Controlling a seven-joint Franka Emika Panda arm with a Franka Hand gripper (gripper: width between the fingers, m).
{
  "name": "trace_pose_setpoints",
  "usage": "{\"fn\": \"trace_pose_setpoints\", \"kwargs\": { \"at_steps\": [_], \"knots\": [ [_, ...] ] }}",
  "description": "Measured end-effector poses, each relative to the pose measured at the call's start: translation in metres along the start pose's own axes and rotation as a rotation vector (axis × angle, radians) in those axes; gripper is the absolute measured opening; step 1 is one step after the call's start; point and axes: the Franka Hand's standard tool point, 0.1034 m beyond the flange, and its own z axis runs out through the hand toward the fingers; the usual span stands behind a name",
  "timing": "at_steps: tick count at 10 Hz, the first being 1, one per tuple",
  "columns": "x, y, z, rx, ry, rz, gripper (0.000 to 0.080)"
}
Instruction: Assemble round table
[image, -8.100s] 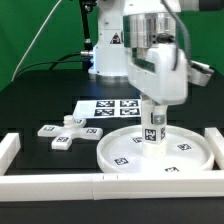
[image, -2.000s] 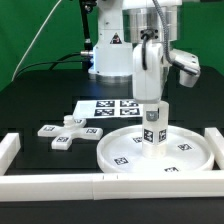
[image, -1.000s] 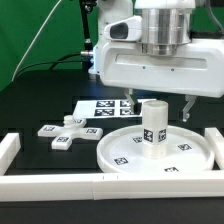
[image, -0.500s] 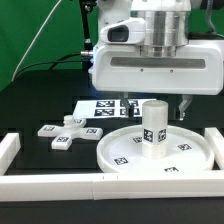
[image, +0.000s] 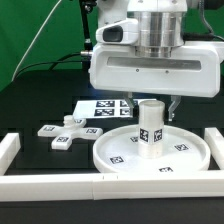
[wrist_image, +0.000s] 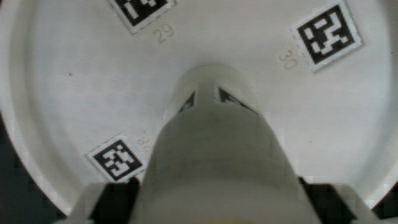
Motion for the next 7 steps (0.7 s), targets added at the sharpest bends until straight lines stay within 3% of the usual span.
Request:
{"fn": "trace_pose_setpoints", "kwargs": {
  "at_steps": [3,7],
  "knots": [
    [0.0002,-0.0007,0.0005,0.003,0.013,0.275,0.0405],
    [-0.0024,-0.0031,0.0017,0.047,-0.012,0.755,0.0406]
  ]
}}
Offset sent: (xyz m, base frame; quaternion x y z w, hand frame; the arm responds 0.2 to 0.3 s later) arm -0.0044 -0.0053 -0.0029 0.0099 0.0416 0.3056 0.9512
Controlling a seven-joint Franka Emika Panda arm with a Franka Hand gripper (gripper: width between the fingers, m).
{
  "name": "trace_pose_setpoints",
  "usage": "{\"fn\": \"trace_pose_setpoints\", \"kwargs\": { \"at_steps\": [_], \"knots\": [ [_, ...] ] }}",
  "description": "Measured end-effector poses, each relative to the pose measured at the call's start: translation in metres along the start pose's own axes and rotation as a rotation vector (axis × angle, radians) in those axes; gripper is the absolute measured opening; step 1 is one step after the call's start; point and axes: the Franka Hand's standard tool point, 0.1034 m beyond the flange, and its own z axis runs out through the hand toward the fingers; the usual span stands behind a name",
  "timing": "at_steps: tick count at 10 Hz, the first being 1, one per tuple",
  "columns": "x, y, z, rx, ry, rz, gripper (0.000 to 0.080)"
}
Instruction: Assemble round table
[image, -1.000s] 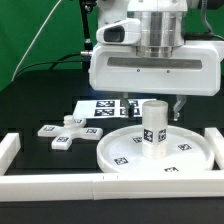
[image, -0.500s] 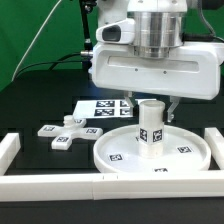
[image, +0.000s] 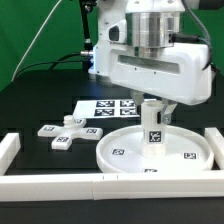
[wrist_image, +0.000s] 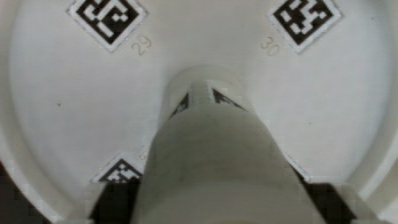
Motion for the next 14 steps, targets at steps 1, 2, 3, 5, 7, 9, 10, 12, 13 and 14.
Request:
{"fn": "trace_pose_setpoints", "kwargs": {
  "at_steps": [1,2,3,5,7,9,10,12,13,14],
  "knots": [
    [0.000,0.000,0.000,-0.001,0.002,0.136,0.0406],
    [0.000,0.001,0.000,0.005,-0.010,0.227,0.0406],
    [0.000,0.001,0.000,0.010,-0.021,0.329,0.0406],
    [-0.001,0.001,0.000,0.012,-0.030,0.487,0.0406],
    [-0.002,0.002,0.000,0.014,-0.024,0.589,0.0406],
    [-0.002,0.002,0.001,0.013,-0.023,0.586,0.0406],
    [-0.003,0.001,-0.001,0.016,-0.025,0.582,0.0577],
    [-0.011,-0.006,-0.024,0.038,-0.055,0.556,0.0627],
    [-0.013,-0.008,-0.029,0.033,-0.070,0.555,0.0645],
    [-0.012,-0.006,-0.025,0.031,-0.064,0.556,0.0648]
  ]
}}
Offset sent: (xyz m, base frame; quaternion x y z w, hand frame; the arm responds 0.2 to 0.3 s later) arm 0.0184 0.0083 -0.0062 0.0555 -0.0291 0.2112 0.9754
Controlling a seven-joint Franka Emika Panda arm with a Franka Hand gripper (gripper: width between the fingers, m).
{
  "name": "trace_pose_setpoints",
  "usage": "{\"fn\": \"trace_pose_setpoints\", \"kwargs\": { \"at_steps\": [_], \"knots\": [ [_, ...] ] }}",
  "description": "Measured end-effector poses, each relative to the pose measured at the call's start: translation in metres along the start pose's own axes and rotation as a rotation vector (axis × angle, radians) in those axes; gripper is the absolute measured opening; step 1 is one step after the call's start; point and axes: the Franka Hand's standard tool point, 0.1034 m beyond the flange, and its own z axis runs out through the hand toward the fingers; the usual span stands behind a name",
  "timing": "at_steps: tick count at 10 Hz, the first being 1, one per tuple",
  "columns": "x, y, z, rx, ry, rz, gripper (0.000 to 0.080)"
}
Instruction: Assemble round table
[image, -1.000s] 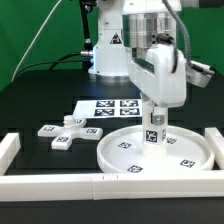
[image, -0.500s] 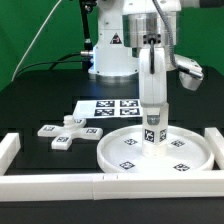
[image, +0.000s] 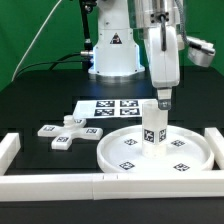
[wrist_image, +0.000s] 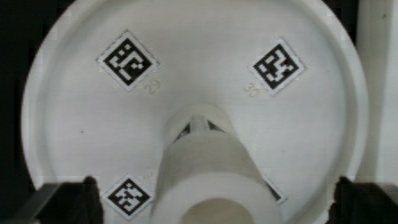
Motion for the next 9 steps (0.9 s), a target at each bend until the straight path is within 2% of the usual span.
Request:
{"fn": "trace_pose_setpoints", "kwargs": {
  "at_steps": [3,6,9],
  "knots": [
    [0.001,0.000,0.000,-0.001,0.000,-0.030,0.0649],
    [0.034,0.001,-0.028,0.026,-0.020,-0.395,0.0649],
    [0.036,0.002,-0.027,0.017,-0.025,-0.421,0.0649]
  ]
}}
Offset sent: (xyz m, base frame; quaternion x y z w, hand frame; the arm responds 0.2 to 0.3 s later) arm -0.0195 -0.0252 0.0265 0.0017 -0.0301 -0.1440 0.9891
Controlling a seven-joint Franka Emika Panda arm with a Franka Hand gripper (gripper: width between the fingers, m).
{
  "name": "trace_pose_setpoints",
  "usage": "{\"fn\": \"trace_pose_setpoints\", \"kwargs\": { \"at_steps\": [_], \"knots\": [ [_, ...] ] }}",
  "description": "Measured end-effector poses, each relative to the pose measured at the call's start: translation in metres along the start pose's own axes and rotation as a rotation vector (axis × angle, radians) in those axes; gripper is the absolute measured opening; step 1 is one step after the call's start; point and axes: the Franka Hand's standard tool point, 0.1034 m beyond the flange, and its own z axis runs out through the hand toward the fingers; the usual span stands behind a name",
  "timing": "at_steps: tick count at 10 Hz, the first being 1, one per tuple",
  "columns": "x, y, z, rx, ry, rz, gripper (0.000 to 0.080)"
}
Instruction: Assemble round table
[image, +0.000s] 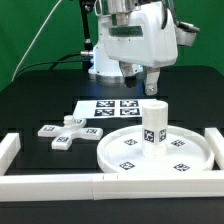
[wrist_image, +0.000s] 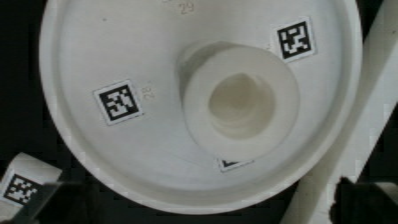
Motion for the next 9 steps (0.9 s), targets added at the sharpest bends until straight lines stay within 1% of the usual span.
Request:
{"fn": "trace_pose_setpoints", "kwargs": {
  "at_steps": [1,2,4,5,6,7,9],
  "knots": [
    [0.000,0.000,0.000,0.000,0.000,0.000,0.0649],
    [0.005,0.003,0.000,-0.003,0.001,-0.094,0.0649],
    [0.035,0.016,-0.003,-0.011,-0.009,-0.274,0.0649],
    [0.048,0.021,-0.005,-0.009,-0.006,-0.386,0.0649],
    [0.056,0.024,-0.003,-0.012,-0.001,-0.453,0.0649],
    [0.059,0.026,0.000,-0.016,0.007,-0.560,0.0649],
    [0.060,0.027,0.000,-0.022,0.007,-0.716,0.0649]
  ]
}}
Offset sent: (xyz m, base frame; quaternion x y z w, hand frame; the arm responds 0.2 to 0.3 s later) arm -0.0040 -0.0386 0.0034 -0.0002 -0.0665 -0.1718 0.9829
